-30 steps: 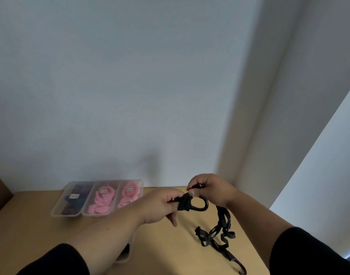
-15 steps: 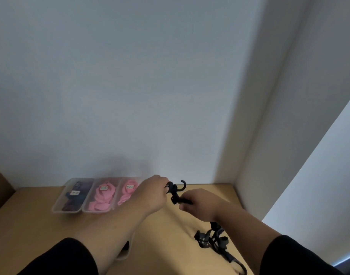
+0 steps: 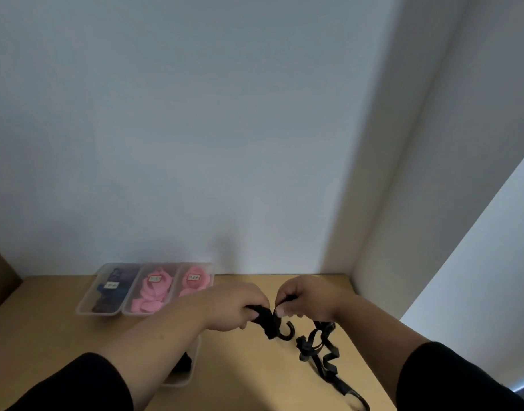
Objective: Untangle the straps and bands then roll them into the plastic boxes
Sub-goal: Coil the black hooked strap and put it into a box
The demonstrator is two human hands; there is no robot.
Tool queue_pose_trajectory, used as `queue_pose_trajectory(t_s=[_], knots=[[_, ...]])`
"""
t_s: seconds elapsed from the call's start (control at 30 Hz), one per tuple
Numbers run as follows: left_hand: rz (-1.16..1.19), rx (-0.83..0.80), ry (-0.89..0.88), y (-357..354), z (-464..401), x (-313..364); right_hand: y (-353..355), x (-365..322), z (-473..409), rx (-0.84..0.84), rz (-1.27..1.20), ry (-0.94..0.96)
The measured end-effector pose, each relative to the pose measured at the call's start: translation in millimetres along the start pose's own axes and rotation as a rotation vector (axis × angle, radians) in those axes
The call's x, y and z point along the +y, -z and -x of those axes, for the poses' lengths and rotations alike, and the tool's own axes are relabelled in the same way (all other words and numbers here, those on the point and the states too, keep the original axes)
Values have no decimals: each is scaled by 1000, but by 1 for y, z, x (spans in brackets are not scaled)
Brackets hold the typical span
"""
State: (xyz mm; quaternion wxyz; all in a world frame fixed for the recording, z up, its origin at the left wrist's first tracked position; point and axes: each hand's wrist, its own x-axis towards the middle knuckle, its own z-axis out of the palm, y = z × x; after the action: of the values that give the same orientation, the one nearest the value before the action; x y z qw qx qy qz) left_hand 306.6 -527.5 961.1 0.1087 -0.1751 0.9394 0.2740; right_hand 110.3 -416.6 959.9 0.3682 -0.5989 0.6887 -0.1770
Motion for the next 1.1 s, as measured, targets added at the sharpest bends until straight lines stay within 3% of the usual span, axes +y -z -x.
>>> queue_pose_trajectory(t_s=[0.17,0.3,0.37,0.47,0.53,0.63,0.83,0.97,1.1], knots=[[550,206,18,-7,8,-10,-3,10,4,71,-223,-20],[768,271,3,-12,11,-8,-13,5,0,-3,-401,-58],[841,379,61,-13,9,-6,-19,3,-3,33,-488,-69],[739,628,226,-12,6,-2,-24,9,-5,113,-534,-146],[504,704,275,-10,4,-1,-25,8,-5,97,-334,-147],[104,639,269,-12,-2,-7,-24,-1,-7,46,144,-107],[-264,301,298,-19,-7,-13,-21,-20,-6,-38,534,-106],[-314,66,152,-21,-7,-6,-14,-27,-3,-98,463,-48],[-80,7,5,-18,0,-8,-9,-18,2,-115,159,1]])
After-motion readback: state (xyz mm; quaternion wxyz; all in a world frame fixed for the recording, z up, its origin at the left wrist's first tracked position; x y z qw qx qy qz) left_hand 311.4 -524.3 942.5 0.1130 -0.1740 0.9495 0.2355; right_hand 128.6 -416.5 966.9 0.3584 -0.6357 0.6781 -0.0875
